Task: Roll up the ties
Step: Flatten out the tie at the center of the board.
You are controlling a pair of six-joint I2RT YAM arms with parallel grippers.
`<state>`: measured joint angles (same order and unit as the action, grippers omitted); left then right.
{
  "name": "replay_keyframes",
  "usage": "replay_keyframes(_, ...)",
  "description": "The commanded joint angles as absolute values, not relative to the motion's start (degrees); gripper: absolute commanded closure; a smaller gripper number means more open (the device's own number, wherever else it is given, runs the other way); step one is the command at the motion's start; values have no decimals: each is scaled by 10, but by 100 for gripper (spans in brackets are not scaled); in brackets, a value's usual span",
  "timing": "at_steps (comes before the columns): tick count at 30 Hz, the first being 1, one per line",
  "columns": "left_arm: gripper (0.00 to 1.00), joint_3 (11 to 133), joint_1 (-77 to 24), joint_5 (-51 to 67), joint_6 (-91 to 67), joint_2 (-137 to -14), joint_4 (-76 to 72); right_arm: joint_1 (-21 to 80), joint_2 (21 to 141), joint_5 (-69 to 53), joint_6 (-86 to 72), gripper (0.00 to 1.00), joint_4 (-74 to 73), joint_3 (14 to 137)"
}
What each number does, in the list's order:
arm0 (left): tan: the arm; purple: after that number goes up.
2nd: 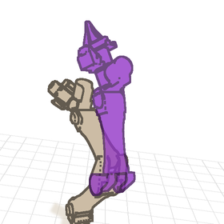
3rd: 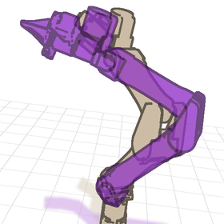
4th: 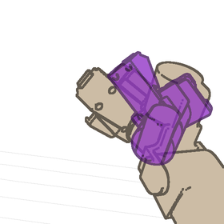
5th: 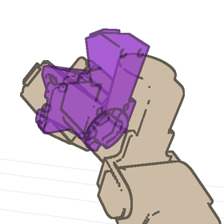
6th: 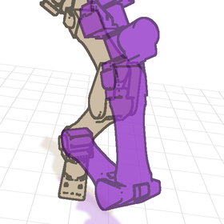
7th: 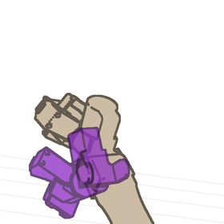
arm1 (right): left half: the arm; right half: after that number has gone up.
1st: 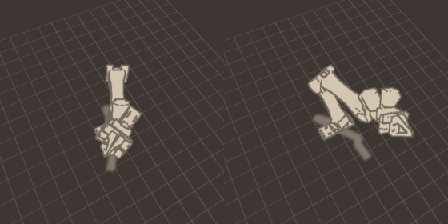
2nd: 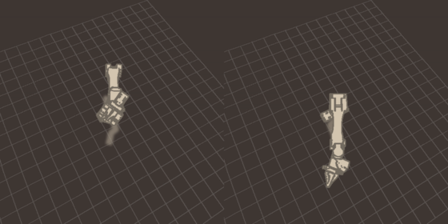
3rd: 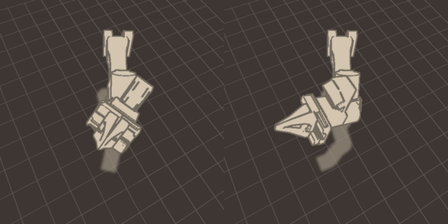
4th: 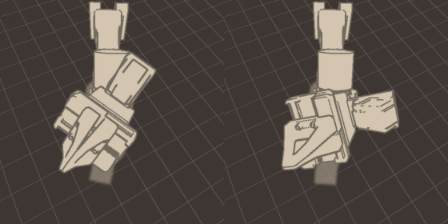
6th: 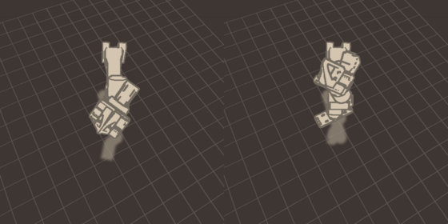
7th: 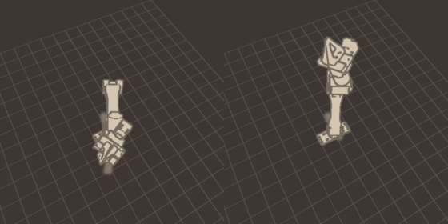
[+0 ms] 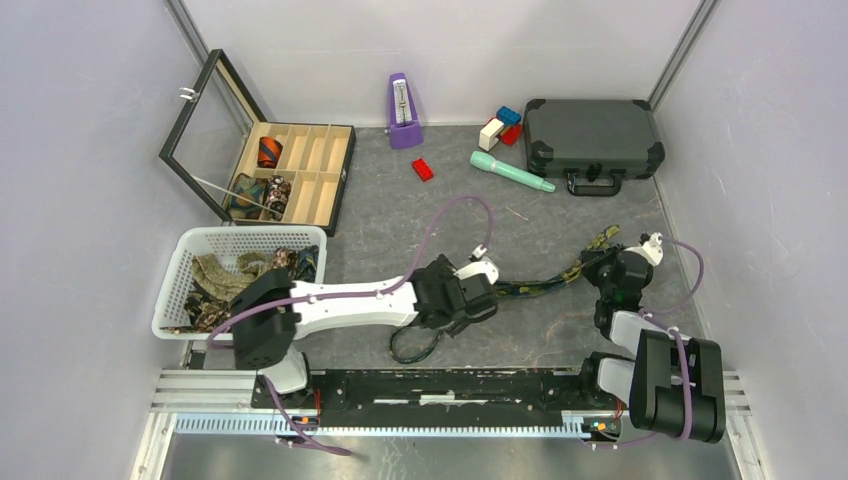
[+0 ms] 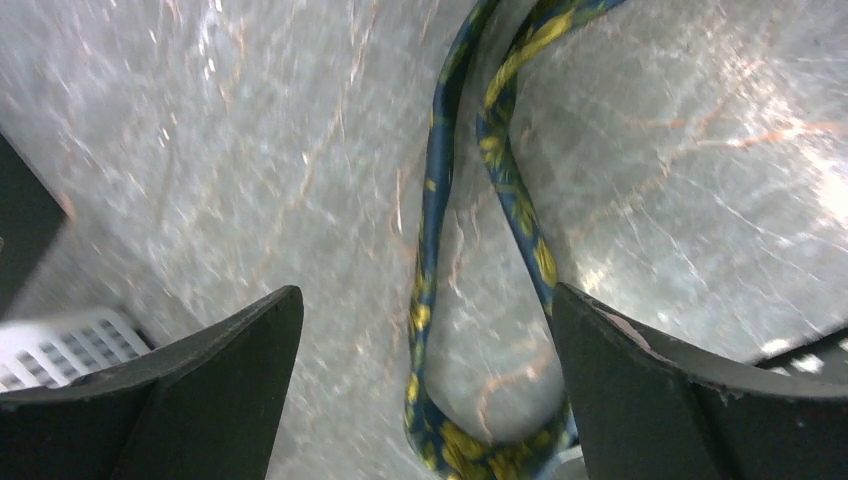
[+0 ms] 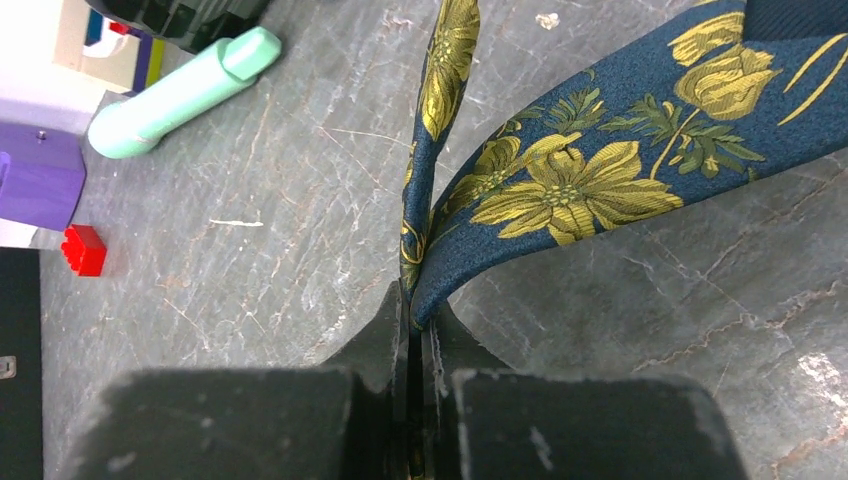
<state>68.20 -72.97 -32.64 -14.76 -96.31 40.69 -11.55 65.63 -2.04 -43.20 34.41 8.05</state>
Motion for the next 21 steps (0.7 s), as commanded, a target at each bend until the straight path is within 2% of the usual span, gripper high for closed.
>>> replay_keyframes(1, 0, 665, -730, -270, -347, -873, 503, -121, 670, -30, -421, 100, 335, 112)
replay_keyframes(5, 0, 612, -730, -234, -418, -823, 533, -121, 672, -29, -403, 100, 304, 139)
replay_keyframes(10, 0, 570, -732, -180, -483, -767, 497, -121, 672, -30, -396, 100, 288, 156)
replay_keyframes(21, 0, 516, -734, -211, -527, -828, 465, -121, 691, -38, -379, 100, 272, 180)
